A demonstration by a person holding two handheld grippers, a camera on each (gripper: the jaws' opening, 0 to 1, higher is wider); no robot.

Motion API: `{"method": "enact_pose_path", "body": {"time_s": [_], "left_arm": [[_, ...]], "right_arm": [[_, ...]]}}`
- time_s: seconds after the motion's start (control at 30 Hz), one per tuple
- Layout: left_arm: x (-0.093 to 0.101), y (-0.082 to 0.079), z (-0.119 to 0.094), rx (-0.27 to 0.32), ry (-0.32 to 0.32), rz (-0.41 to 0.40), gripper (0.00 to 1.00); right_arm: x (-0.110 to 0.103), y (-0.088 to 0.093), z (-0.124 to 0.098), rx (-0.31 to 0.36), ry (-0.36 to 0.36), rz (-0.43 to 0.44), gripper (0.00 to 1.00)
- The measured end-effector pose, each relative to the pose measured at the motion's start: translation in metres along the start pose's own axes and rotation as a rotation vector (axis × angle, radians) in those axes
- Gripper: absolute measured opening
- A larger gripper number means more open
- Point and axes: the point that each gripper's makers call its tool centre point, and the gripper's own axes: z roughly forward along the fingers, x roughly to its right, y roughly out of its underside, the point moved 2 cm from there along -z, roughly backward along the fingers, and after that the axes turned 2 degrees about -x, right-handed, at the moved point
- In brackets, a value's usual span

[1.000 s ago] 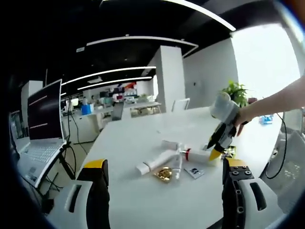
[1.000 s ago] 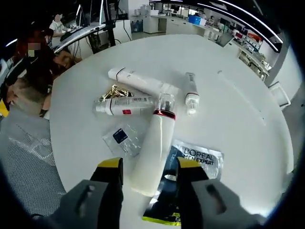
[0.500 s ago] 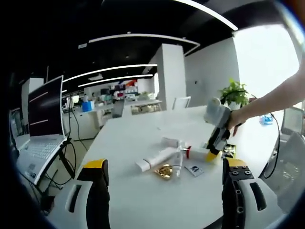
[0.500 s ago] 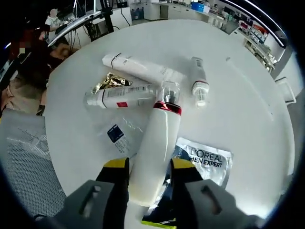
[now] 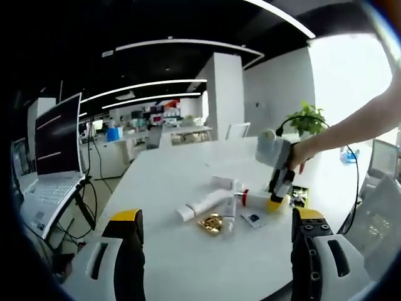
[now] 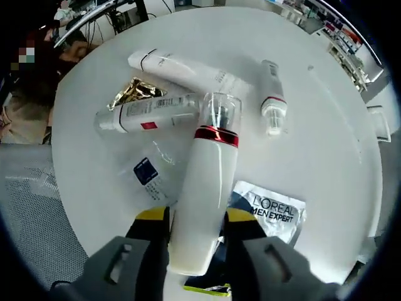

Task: Arrange the skincare products in the storage area until every visible bottle or jar stands upright without overlapping.

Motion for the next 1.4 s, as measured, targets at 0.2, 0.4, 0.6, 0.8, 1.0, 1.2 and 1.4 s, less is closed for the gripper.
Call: {"method": "enact_pose_path", "body": {"time_s": [0.2, 0.4, 0.6, 0.8, 1.0, 1.2, 1.4], "left_arm": [[0.006, -0.002, 0.005, -0.016, 0.024, 0.012, 0.96], [0.018, 0.000, 0.014, -0.038, 0.068, 0.017, 0.95], [0.020, -0.002, 0.020, -0.044, 0.089, 0.012, 0.94], [0.023, 0.002, 0.026, -0.064, 0.124, -0.017, 0.91], [0.032, 0.003, 0.035, -0.074, 0.201, -0.116, 0.92], [0.048, 0.007, 0.045, -0.096, 0.310, -0.295, 0.82], [0.056, 0.002, 0.055, -0.070, 0.370, -0.405, 0.72]], "right_arm": [[0.002, 0.000, 0.000, -0.015, -0.003, 0.039, 0.29], [0.003, 0.001, -0.001, -0.009, -0.006, 0.037, 0.27], [0.005, 0.001, -0.001, 0.003, -0.039, 0.048, 0.26], [-0.001, 0.007, -0.004, 0.003, -0.176, 0.195, 0.26], [-0.004, 0.015, -0.009, 0.075, -0.347, 0.412, 0.26], [-0.012, 0.024, -0.014, 0.203, -0.535, 0.655, 0.26], [-0.021, 0.034, -0.017, 0.351, -0.709, 0.862, 0.26]]}}
